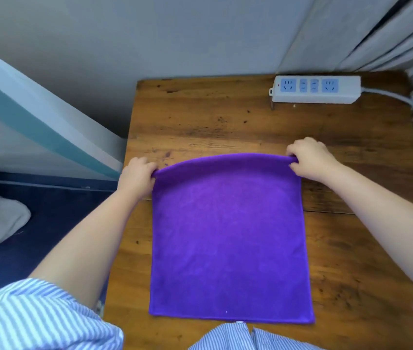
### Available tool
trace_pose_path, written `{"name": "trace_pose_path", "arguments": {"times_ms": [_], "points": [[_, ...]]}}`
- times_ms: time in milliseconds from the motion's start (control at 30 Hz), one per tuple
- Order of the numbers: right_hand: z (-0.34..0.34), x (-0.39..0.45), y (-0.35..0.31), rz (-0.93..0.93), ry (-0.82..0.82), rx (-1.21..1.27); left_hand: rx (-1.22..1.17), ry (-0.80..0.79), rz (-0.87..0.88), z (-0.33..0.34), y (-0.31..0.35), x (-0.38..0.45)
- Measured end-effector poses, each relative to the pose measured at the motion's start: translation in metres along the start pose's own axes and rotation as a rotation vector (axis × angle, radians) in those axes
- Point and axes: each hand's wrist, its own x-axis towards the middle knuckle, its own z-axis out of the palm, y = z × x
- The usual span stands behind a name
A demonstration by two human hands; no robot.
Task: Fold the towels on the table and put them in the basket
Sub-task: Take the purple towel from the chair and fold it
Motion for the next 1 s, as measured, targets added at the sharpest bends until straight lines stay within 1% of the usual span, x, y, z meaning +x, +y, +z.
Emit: {"name": "trace_pose_path", "arguments": {"times_ms": [100, 200, 300, 433, 533, 567, 633, 667, 700, 767, 833, 867, 933, 1000], "points": [[0.01, -0.032, 0.008, -0.081, 0.086, 0.063, -0.078, 0.051, 0.023, 0.003, -0.008, -0.028], [0.025, -0.064, 0.01, -0.186, 0.228, 0.124, -0.101, 0.04, 0.104, 0.007, -0.014, -0.057], [0.049, -0.104, 0.005, -0.277, 0.365, 0.089, -0.057, 0.01, 0.183, 0.013, -0.017, -0.093], [0.076, -0.154, -0.008, -0.287, 0.467, 0.022, 0.048, -0.031, 0.238, 0.026, -0.018, -0.144], [0.096, -0.187, -0.014, -0.22, 0.449, -0.019, 0.096, -0.037, 0.289, 0.036, -0.016, -0.176], [0.105, -0.197, -0.017, -0.187, 0.428, -0.035, 0.121, -0.016, 0.345, 0.04, -0.015, -0.188], [0.117, -0.213, -0.021, -0.137, 0.396, -0.048, 0.177, -0.036, 0.482, 0.051, -0.016, -0.203], [0.122, -0.219, -0.024, -0.124, 0.395, -0.057, 0.211, -0.009, 0.516, 0.053, -0.017, -0.209], [0.128, -0.225, -0.027, -0.12, 0.397, -0.071, 0.219, -0.062, 0.503, 0.059, -0.018, -0.213], [0.138, -0.234, -0.033, -0.124, 0.376, -0.098, 0.231, -0.092, 0.472, 0.066, -0.016, -0.219], [0.148, -0.241, -0.035, -0.12, 0.37, -0.114, 0.251, -0.052, 0.487, 0.074, -0.016, -0.225], [0.153, -0.244, -0.035, -0.117, 0.382, -0.121, 0.281, -0.06, 0.475, 0.077, -0.014, -0.227], [0.161, -0.249, -0.036, -0.115, 0.421, -0.125, 0.383, -0.135, 0.448, 0.087, -0.012, -0.23], [0.168, -0.251, -0.036, -0.123, 0.442, -0.13, 0.416, -0.165, 0.434, 0.095, -0.01, -0.231]]}}
